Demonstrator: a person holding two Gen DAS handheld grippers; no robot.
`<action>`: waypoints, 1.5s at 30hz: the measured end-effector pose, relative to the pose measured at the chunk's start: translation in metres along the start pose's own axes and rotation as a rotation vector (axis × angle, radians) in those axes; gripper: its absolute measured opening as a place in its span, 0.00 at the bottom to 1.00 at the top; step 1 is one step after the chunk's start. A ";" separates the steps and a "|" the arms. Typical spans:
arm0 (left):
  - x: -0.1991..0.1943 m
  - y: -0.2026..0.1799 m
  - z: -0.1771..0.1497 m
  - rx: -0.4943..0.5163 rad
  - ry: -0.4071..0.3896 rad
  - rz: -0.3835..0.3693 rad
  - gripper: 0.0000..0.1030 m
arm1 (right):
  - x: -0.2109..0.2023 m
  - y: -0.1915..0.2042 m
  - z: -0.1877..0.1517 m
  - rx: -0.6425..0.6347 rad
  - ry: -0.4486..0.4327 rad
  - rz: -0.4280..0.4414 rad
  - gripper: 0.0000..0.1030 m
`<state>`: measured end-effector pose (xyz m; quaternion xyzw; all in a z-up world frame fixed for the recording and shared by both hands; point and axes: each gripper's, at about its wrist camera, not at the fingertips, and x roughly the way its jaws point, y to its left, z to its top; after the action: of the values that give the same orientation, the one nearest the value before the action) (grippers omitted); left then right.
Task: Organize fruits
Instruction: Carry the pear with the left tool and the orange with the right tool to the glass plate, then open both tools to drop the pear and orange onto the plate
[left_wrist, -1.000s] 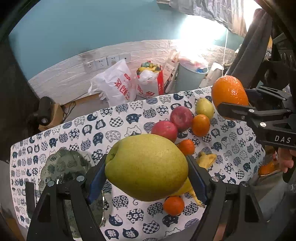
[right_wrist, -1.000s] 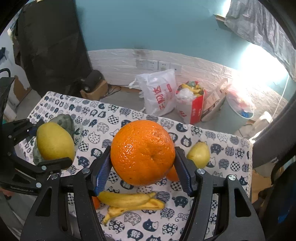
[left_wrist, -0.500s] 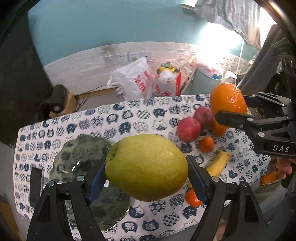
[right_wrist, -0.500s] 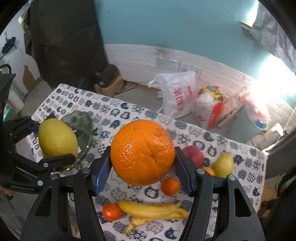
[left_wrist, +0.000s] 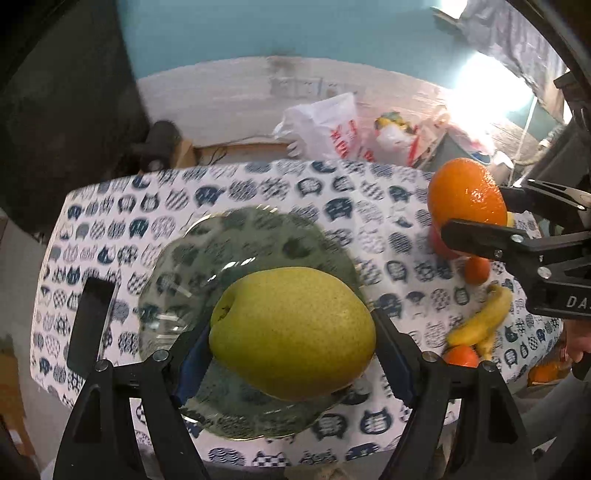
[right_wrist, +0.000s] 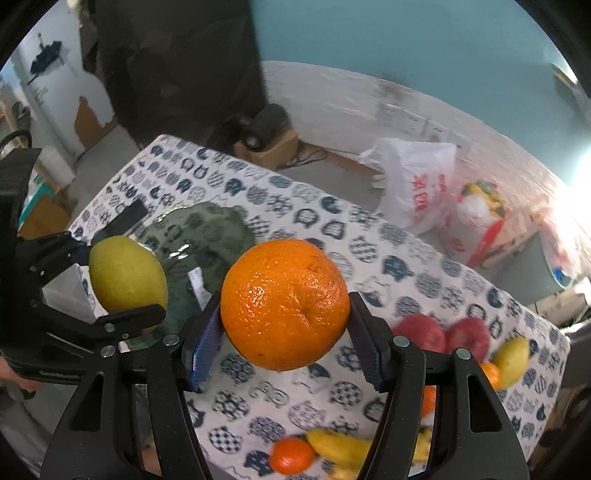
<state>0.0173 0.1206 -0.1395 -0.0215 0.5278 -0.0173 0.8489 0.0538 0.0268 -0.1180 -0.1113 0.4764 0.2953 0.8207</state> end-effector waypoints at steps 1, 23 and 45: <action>0.002 0.005 -0.002 -0.009 0.006 0.002 0.79 | 0.004 0.004 0.002 -0.004 0.005 0.007 0.62; 0.050 0.061 -0.037 -0.095 0.147 0.046 0.79 | 0.076 0.058 0.014 -0.064 0.120 0.068 0.63; 0.067 0.063 -0.047 -0.097 0.233 0.069 0.83 | 0.112 0.070 -0.003 -0.087 0.217 0.069 0.63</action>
<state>0.0052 0.1790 -0.2234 -0.0423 0.6235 0.0353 0.7799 0.0521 0.1238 -0.2070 -0.1620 0.5528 0.3298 0.7479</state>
